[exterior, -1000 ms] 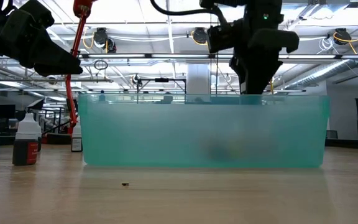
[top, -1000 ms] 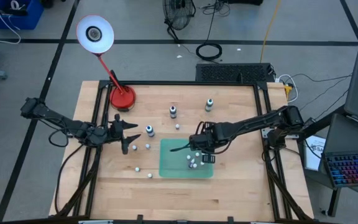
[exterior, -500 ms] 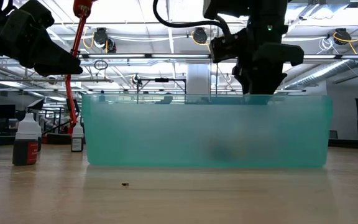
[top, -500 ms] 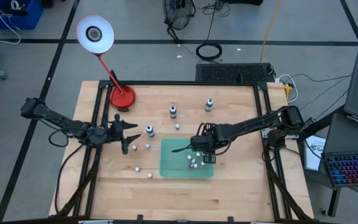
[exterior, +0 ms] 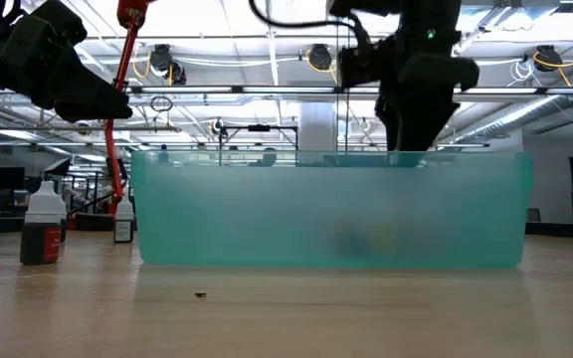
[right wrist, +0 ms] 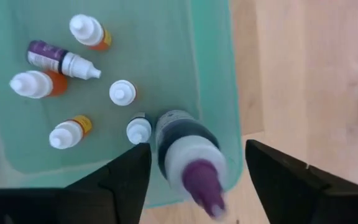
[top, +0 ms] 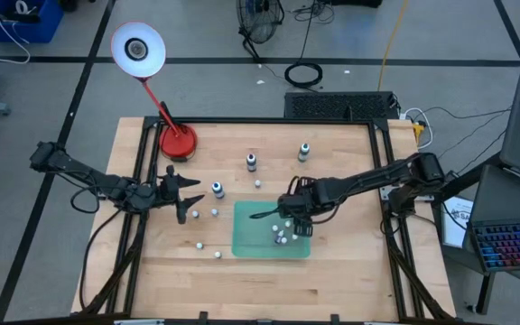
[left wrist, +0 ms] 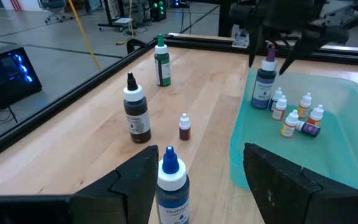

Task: Pick & Place food coloring
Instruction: Put the big green food coloring bottle into the green bin

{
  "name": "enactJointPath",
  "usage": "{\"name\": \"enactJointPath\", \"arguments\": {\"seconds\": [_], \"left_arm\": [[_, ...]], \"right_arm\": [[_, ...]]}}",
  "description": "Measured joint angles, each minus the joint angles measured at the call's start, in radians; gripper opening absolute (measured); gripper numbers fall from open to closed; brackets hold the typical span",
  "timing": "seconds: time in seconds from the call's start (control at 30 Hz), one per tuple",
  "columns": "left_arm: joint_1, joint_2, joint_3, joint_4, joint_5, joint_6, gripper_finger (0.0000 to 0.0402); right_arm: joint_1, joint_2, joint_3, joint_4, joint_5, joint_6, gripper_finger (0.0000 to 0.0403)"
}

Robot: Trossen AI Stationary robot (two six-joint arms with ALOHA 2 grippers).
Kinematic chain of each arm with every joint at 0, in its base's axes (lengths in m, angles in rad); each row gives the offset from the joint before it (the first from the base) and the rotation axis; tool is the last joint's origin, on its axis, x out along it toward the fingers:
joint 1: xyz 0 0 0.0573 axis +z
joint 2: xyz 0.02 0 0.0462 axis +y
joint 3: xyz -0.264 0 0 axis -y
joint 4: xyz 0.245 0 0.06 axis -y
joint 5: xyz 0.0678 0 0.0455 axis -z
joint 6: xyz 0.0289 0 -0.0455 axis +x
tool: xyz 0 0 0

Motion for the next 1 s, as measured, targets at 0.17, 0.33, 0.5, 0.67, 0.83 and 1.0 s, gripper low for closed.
{"name": "enactJointPath", "arguments": {"seconds": [0.17, 0.33, 0.5, 0.67, 0.83, 1.0], "left_arm": [[0.0, 0.0, 0.0, 0.0, 0.0, 0.0, 0.0237], [0.0, 0.0, 0.0, 0.0, 0.0, 0.0, 0.0237], [0.0, 0.0, 0.0, 0.0, 0.0, 0.0, 0.0237], [0.0, 0.0, 0.0, 0.0, 0.0, 0.0, 0.0237], [0.0, 0.0, 0.0, 0.0, 0.0, 0.0, 0.0237], [0.0, 0.0, 0.0, 0.0, 0.0, 0.0, 0.0237]], "right_arm": [[-0.011, -0.101, 0.001, 0.009, 0.002, -0.002, 0.0228], [-0.081, -0.233, 0.002, 0.025, 0.115, -0.029, 0.0219], [-0.284, -0.308, 0.002, 0.032, 0.13, -0.09, 0.0224], [-0.52, -0.282, 0.002, 0.054, 0.062, -0.183, 0.023], [-0.677, -0.196, 0.002, 0.103, -0.065, -0.251, 0.0237], [-0.719, -0.114, 0.002, 0.125, -0.108, -0.292, 0.0237]]}}
